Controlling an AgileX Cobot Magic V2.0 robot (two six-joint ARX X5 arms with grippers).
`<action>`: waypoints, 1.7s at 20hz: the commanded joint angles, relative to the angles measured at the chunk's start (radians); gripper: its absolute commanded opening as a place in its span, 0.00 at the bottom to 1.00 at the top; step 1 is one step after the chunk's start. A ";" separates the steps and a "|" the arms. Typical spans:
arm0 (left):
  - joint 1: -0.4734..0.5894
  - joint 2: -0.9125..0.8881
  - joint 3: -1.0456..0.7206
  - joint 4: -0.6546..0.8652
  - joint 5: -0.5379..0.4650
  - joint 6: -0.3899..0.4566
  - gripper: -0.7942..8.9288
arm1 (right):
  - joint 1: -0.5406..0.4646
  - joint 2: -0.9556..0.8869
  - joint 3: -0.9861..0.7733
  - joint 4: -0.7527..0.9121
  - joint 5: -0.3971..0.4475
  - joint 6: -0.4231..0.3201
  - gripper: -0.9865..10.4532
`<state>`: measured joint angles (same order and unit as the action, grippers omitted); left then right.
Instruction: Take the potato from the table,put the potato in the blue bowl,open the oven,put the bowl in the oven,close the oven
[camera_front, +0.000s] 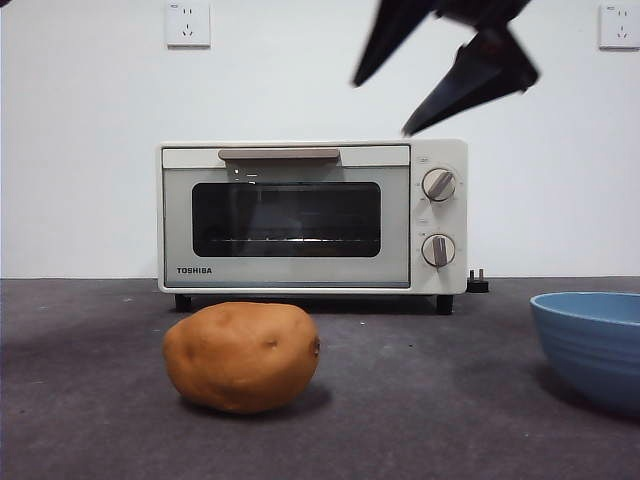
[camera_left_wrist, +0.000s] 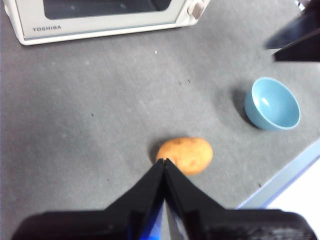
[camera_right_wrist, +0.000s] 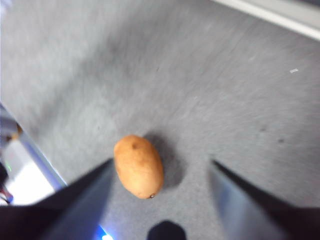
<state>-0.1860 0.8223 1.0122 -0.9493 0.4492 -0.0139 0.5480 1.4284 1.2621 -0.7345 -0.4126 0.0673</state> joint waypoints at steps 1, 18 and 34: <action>-0.003 -0.004 0.005 -0.008 0.004 0.023 0.08 | 0.053 0.047 0.026 0.000 0.034 -0.052 0.64; -0.003 -0.002 0.005 -0.029 0.064 0.026 0.08 | 0.377 0.357 0.042 0.039 0.343 -0.286 0.82; -0.003 0.003 0.005 -0.060 0.076 0.044 0.08 | 0.402 0.465 0.042 0.080 0.341 -0.267 0.08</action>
<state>-0.1860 0.8234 1.0122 -1.0092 0.5167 0.0154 0.9443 1.8801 1.3018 -0.6567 -0.0685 -0.2100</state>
